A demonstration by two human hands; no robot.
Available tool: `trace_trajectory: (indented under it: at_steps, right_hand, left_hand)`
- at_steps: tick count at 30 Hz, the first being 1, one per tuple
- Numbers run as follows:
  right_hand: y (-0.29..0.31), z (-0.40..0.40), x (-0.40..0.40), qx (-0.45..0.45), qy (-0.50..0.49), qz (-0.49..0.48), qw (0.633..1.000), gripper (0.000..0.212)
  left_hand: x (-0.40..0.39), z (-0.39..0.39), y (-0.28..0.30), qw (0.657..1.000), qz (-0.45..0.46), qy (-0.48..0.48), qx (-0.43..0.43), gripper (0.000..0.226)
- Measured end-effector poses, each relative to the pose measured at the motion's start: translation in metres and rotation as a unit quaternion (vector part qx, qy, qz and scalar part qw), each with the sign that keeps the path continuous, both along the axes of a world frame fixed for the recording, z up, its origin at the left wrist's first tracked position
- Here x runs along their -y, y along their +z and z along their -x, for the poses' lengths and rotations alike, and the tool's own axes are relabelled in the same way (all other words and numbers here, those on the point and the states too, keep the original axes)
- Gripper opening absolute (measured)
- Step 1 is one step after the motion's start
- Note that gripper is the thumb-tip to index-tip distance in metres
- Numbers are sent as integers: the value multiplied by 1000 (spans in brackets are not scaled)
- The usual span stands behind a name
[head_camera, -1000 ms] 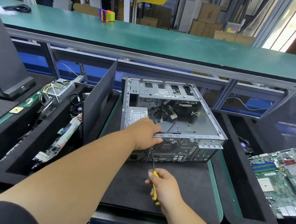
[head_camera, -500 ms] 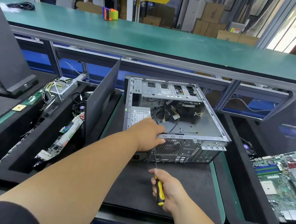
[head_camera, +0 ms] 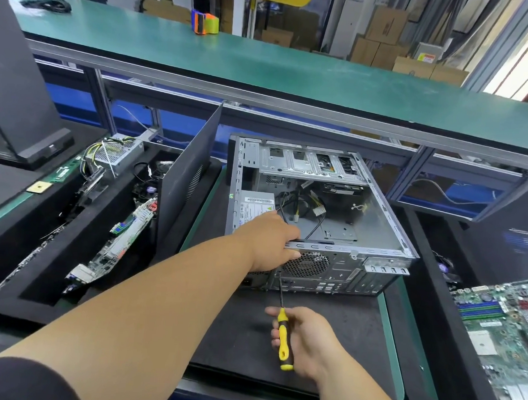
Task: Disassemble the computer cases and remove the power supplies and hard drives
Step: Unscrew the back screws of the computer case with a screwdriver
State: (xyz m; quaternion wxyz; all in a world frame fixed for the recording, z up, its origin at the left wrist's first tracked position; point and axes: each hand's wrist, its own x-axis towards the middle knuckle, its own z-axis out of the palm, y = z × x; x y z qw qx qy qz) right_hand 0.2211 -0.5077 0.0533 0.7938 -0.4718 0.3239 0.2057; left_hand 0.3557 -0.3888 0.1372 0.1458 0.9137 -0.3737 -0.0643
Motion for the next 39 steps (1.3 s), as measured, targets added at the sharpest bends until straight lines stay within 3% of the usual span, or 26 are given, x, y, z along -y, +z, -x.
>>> trace_trajectory:
  at_steps: [8,21,23,27,31,39]
  right_hand:
    - [-10,8,-4,75,11,56,996,12]
    - [-16,18,-14,119,-37,275,953,13]
    - [-9,17,-13,101,-18,256,961,11]
    - [1,12,-9,32,-38,122,991,28]
    - [-4,15,-10,38,-69,63,995,21]
    - [-17,17,-9,32,-93,85,992,18]
  left_hand:
    - [1,-1,-2,1000,-1,0,6,33]
    - [1,1,-1,1000,0,8,-2,30]
    - [1,1,0,1000,-1,9,-5,30]
    - [1,2,0,1000,-4,9,-5,29]
    - [0,1,-1,1000,-6,9,-7,29]
    - [0,1,-1,1000,-4,4,-5,26]
